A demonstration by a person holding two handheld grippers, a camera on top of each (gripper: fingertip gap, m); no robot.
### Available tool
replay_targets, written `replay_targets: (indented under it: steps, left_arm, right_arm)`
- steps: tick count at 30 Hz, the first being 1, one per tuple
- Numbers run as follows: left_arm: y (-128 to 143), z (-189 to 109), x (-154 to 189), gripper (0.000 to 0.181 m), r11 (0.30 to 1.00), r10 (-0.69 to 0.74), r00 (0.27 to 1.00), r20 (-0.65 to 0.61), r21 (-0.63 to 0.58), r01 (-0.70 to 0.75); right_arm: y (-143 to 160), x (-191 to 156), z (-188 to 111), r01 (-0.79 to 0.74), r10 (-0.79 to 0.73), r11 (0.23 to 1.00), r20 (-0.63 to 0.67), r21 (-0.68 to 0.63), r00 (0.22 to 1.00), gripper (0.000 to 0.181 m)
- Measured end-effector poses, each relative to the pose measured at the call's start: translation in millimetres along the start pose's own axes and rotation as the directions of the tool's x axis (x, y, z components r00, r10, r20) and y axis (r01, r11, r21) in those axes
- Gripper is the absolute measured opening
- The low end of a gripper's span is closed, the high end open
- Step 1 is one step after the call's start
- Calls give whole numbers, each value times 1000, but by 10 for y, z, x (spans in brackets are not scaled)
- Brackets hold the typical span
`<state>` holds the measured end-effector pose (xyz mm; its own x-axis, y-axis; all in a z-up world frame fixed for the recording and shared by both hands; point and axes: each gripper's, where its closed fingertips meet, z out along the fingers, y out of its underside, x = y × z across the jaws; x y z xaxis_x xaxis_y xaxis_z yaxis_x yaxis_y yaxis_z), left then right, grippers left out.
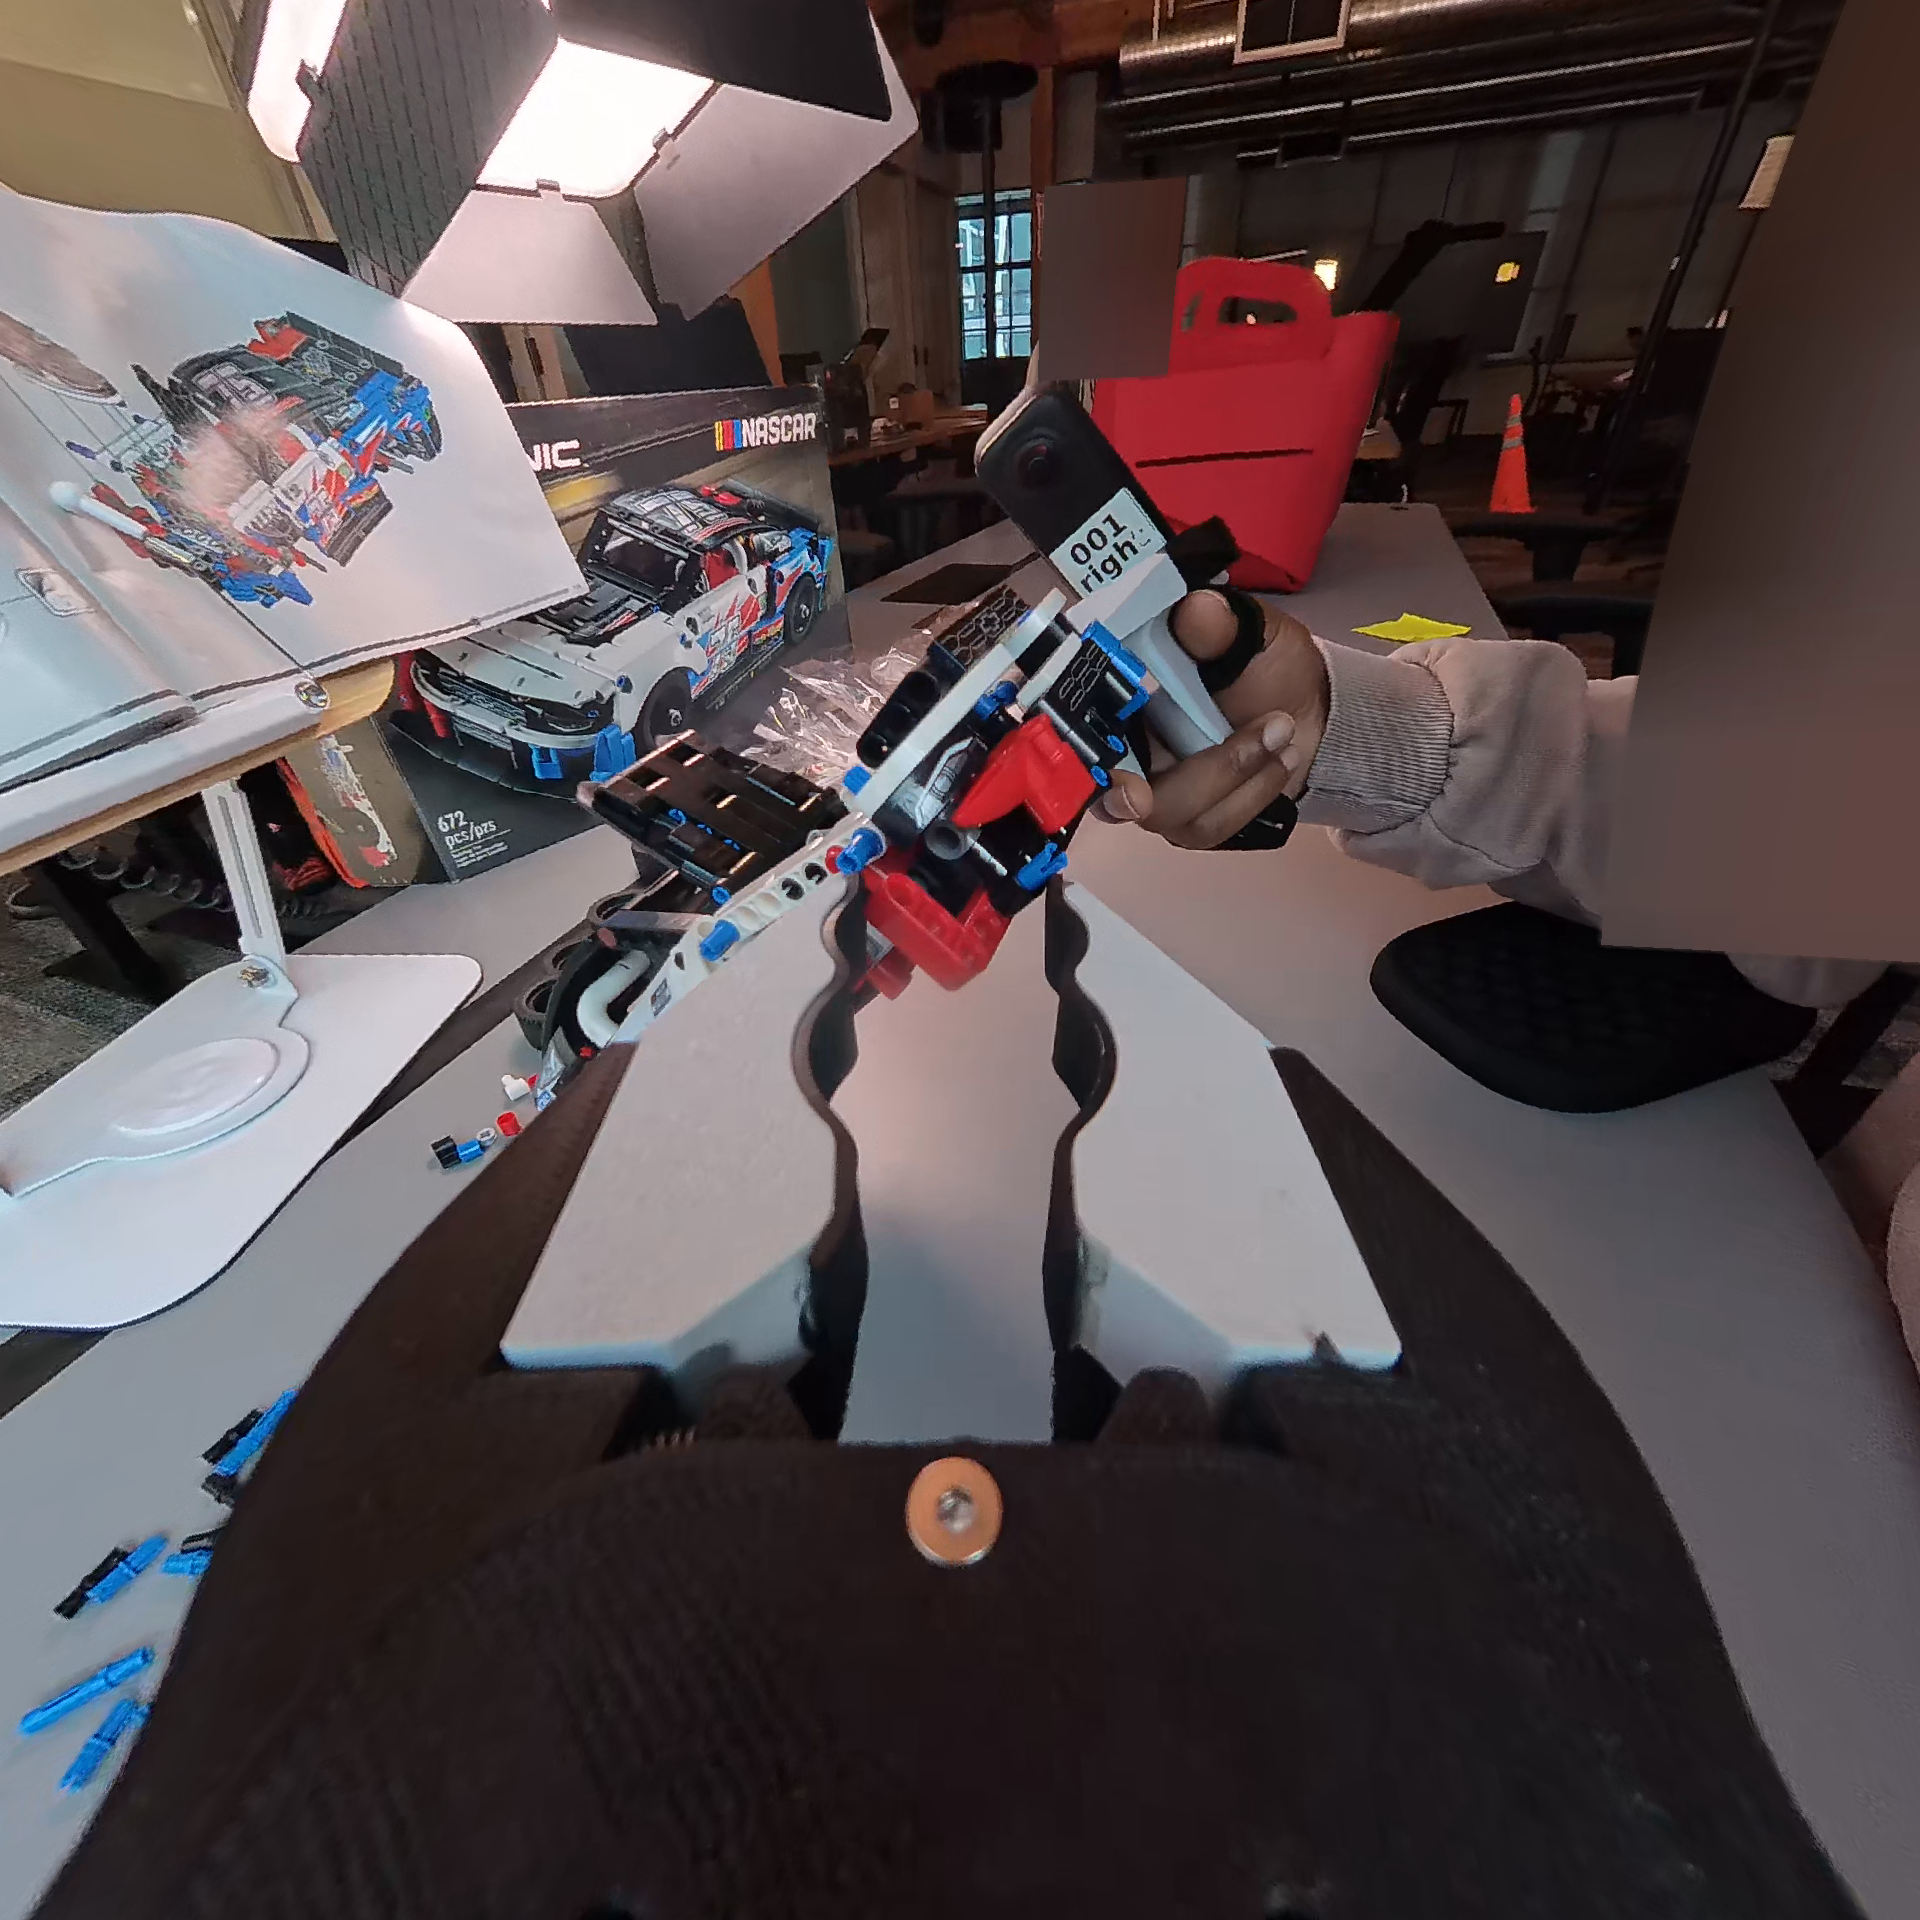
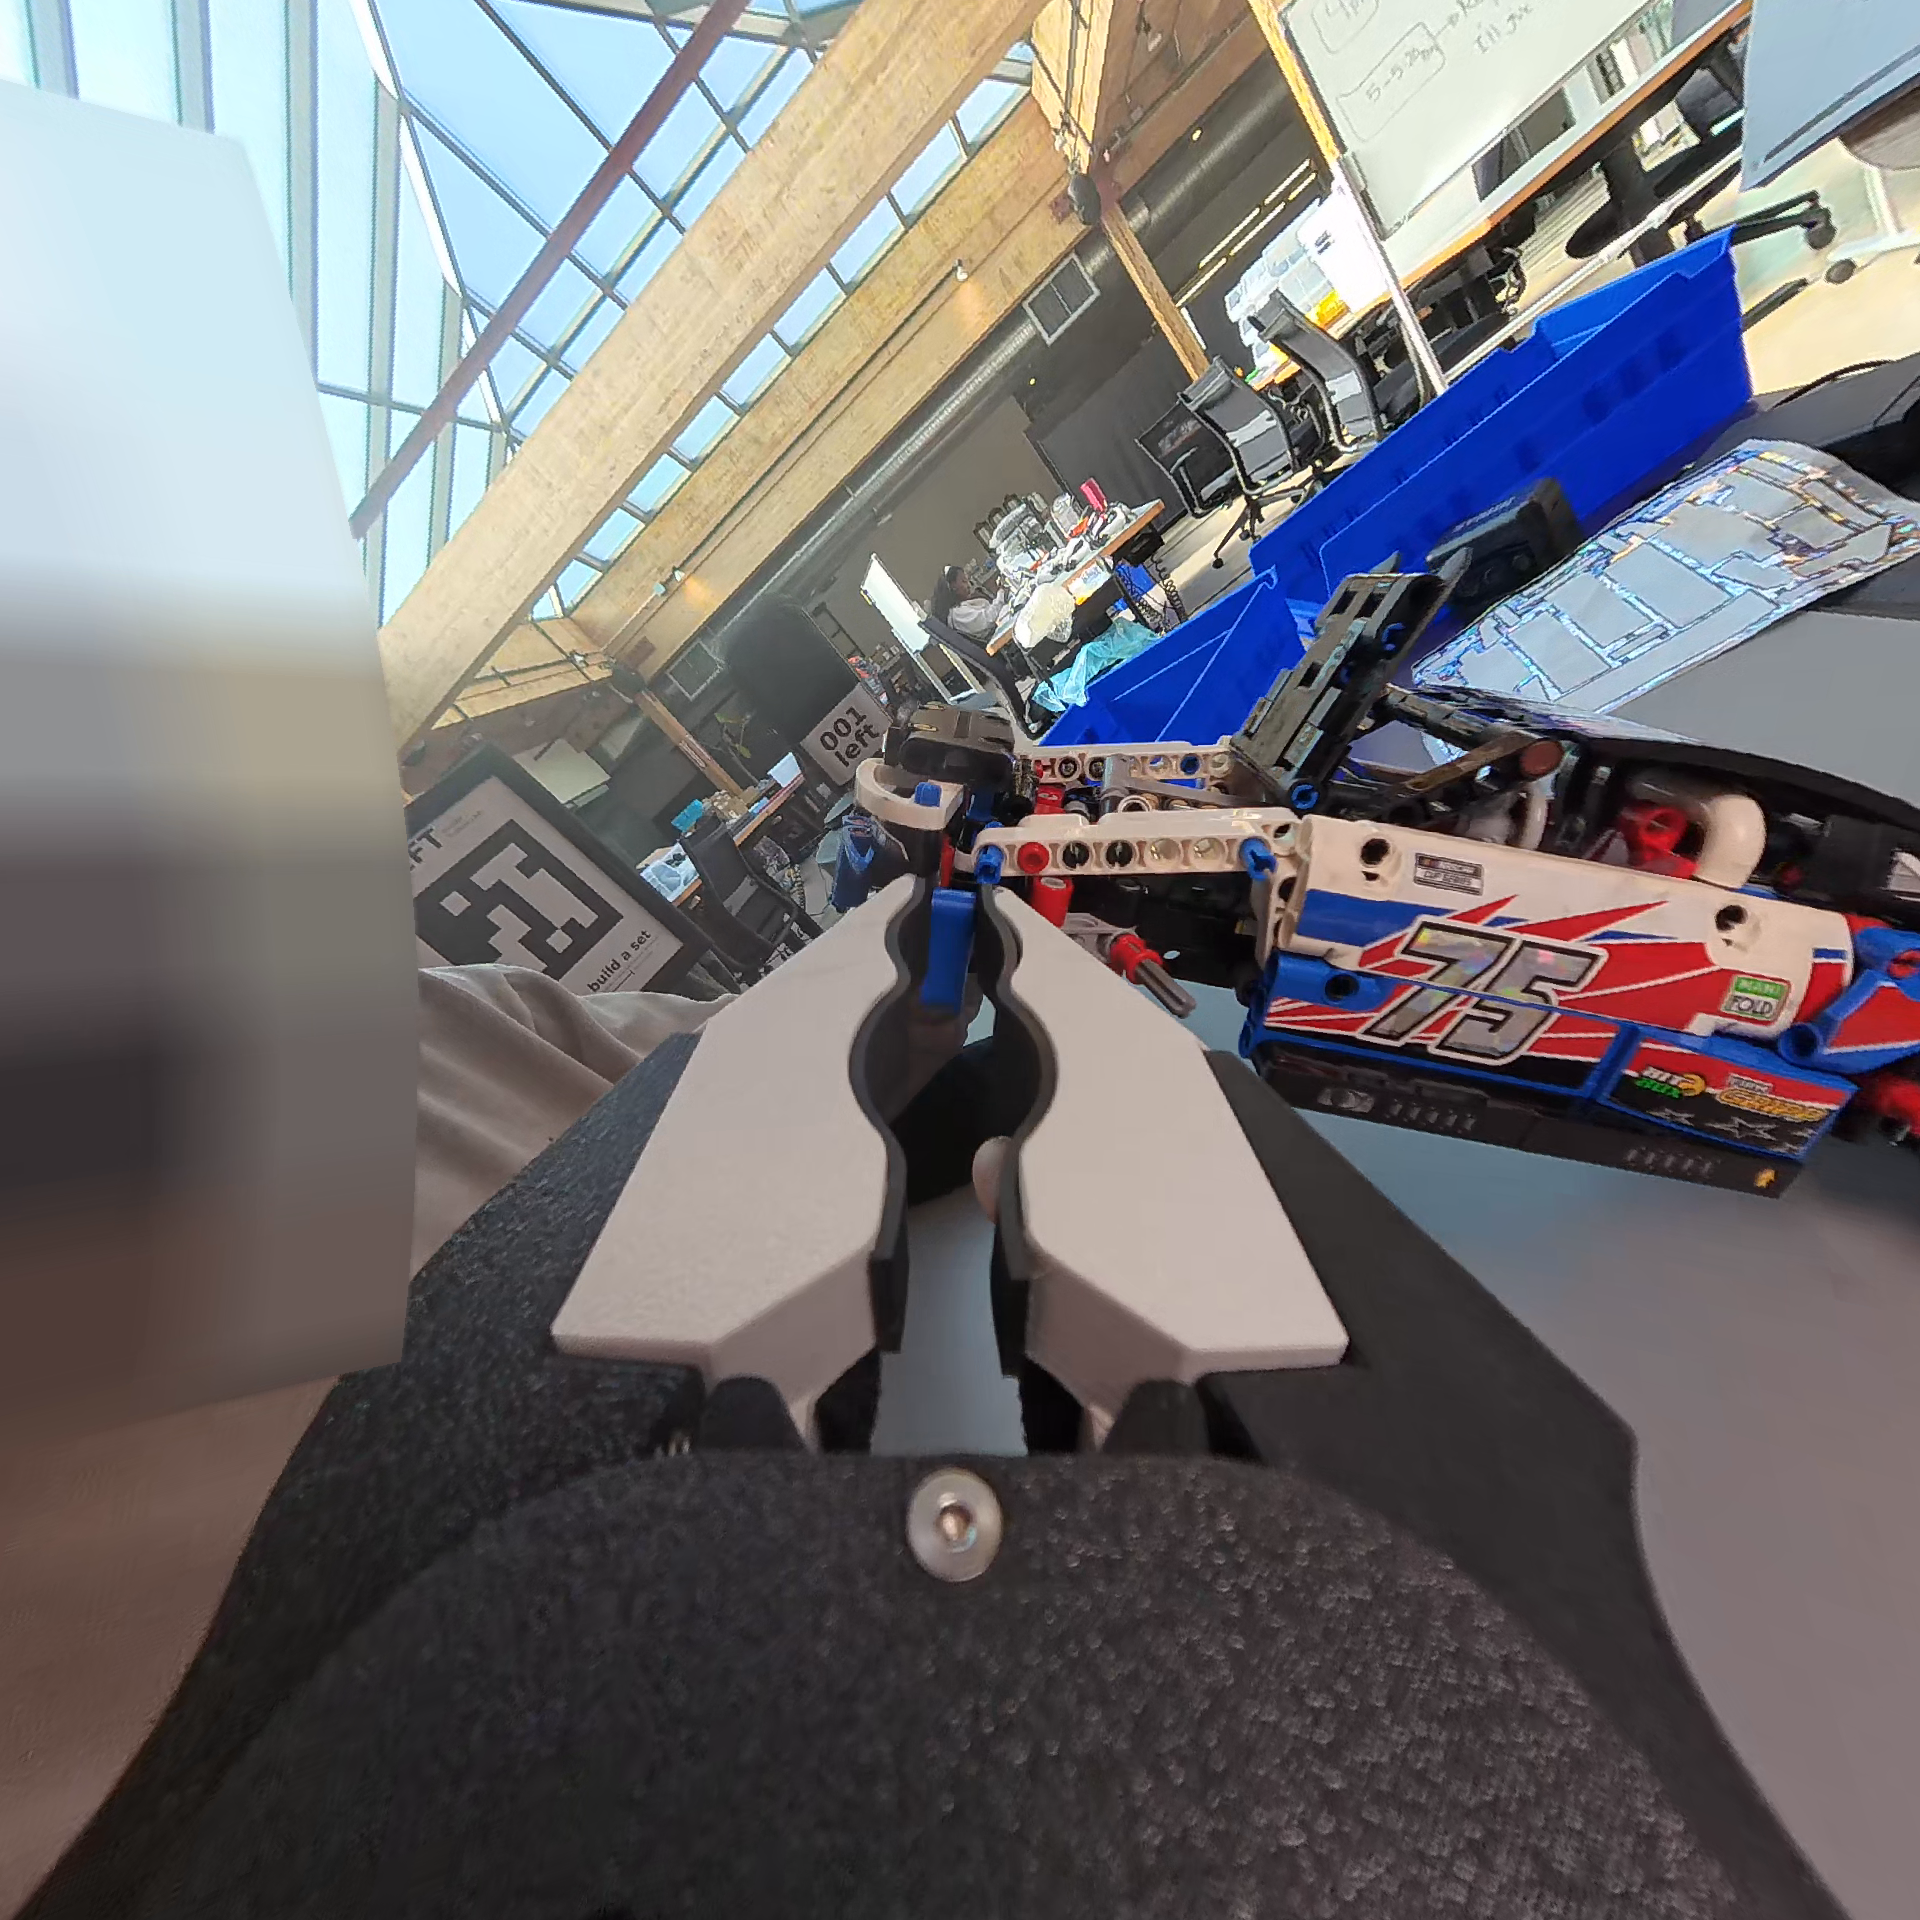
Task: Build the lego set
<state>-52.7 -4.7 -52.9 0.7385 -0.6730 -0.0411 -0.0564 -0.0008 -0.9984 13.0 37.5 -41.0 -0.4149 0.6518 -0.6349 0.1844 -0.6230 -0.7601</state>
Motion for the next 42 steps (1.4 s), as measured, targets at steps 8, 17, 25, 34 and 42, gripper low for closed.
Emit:
replay_targets:
  steps: [8, 17, 25, 34, 42]
  left_arm:
    - [38, -202, -62, 32, 998, -25, 998, -50, 55, 27]
    - [59, -311, -112, 32, 993, -53, 996, -69, 99, 60]
    - [108, -394, -106, 32, 987, -67, 991, -116, 137, 83]
    - [177, -398, -62, 32, 987, -68, 988, -137, 133, 86]
    - [665, -237, 232, 31, 990, 106, 987, -119, -80, -116]
  right_arm:
    - [44, -57, 224, 43, -43, 999, -37, 11, 998, 4]
    - [33, -71, 352, 60, -57, 997, -54, 44, 997, 5]
    - [112, -98, 431, 107, -104, 994, -73, 29, 992, 5]
    - [188, -96, 418, 136, -135, 991, -74, 15, 988, 5]
    - [735, 92, 82, 263, -281, 952, -112, -153, 953, 4]
